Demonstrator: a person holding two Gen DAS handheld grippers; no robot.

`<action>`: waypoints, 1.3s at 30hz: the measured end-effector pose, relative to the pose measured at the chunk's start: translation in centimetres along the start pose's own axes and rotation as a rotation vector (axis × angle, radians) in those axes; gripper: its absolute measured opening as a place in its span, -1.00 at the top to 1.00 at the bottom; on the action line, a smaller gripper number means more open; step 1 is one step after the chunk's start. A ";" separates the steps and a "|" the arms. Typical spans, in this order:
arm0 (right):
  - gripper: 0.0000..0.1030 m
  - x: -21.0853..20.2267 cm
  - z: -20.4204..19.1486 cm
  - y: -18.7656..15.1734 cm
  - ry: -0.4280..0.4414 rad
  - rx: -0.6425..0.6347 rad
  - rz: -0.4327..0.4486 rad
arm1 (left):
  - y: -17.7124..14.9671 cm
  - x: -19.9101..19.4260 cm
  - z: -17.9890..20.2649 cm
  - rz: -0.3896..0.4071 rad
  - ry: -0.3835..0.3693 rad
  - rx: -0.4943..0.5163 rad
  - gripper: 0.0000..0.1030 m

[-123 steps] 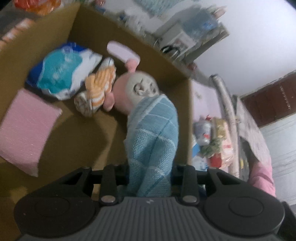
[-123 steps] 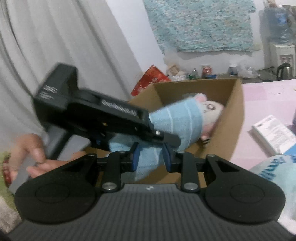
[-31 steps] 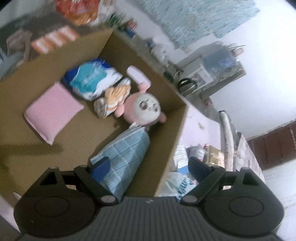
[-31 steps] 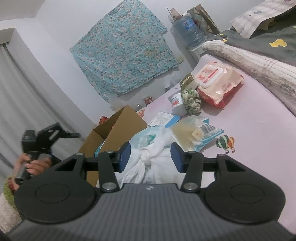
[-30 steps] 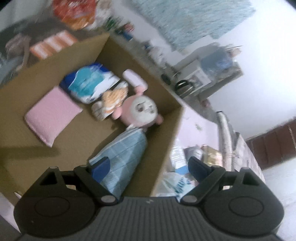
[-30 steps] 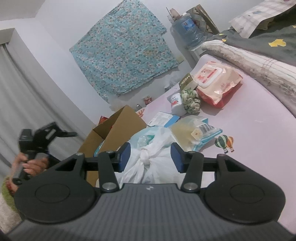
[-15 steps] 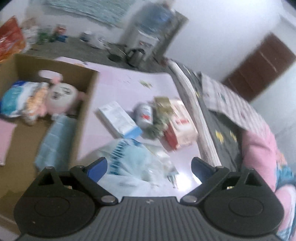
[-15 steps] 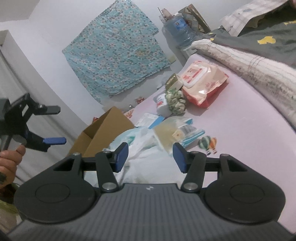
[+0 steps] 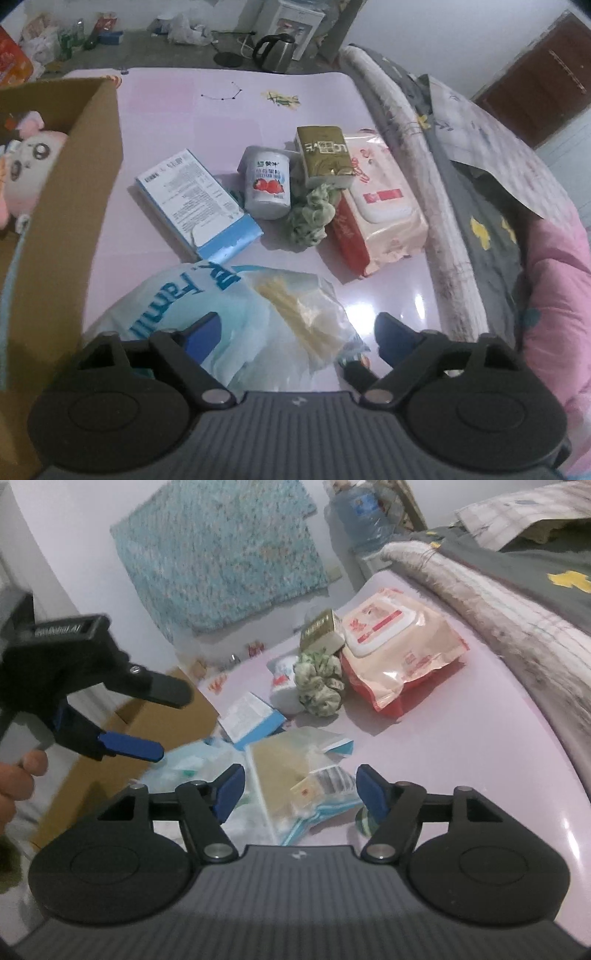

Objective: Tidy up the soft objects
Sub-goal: 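Move the left tool to the clear plastic bag and close on it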

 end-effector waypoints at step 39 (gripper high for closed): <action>0.51 -2.7 6.9 -4.5 0.087 0.352 0.091 | -3.8 10.6 9.7 -0.219 0.001 0.218 -0.27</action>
Point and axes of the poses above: each gripper's, at about its wrist camera, not at the fingertips, and x roughly the way its jaws point, z to its right, y to its top, the point moved 3 cm from there along x, roughly the way its jaws point, and after that the axes turned 9 degrees about y, right-handed, at the moved point
